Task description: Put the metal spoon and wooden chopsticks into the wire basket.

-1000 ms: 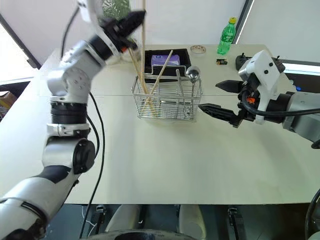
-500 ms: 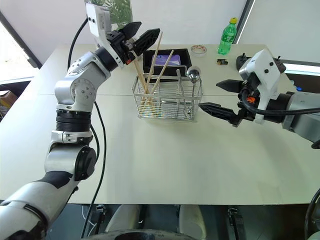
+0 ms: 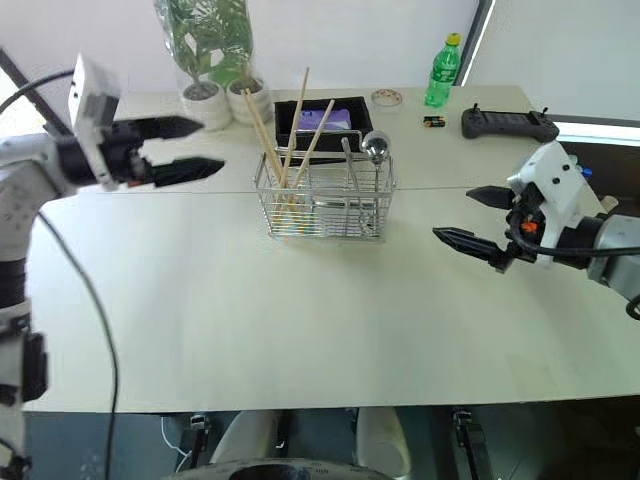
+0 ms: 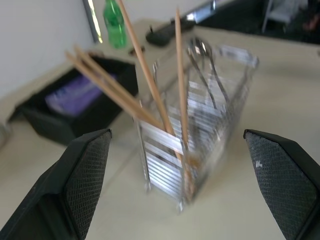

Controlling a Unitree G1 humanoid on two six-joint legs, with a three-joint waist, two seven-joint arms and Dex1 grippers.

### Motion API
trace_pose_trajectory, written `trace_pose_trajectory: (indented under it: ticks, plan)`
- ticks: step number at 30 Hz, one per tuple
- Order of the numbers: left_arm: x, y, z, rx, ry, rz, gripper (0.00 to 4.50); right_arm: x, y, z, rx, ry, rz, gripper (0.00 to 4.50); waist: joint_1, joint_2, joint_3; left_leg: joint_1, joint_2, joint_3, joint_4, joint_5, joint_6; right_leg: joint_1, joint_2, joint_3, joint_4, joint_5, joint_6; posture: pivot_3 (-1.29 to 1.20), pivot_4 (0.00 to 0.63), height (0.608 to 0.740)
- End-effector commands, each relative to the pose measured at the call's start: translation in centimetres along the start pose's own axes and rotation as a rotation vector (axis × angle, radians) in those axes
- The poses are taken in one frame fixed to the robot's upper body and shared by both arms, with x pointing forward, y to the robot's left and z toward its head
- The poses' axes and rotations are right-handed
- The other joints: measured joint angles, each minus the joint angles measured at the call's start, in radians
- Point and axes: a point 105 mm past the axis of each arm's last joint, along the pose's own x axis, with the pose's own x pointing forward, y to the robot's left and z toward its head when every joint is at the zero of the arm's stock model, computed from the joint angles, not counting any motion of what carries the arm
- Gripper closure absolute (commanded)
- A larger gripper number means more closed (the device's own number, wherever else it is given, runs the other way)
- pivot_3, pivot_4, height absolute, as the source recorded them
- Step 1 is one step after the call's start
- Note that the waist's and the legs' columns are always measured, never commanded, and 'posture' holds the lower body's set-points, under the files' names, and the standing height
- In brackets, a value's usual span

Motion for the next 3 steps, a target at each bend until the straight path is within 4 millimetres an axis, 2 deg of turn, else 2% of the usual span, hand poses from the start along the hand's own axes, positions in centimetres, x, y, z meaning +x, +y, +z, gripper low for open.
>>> trace_pose_trajectory:
  ticks: [1, 3]
  plan:
    - [-1.19, -0.57, -0.98, 0.058, 0.073, -0.017, 0.05, -0.29, -0.72, 0.5, -0.052, -0.024, -0.028, 0.04, 0.003, 0.0, 0.0, 0.0, 0.0, 0.0, 0.001, 0.0, 0.0, 0.001, 0.0, 0.0, 0.0, -0.001, -0.001, 0.0, 0.15, 0.714]
    - [-1.42, -0.69, -1.78, 0.058, 0.099, -0.007, 0.05, -0.17, -0.89, 0.65, -0.046, -0.034, -0.03, 0.04, 0.002, 0.0, 0.0, 0.0, 0.0, 0.0, 0.001, 0.0, 0.0, 0.001, -0.001, 0.0, -0.001, -0.001, -0.001, 0.0, 0.15, 0.714]
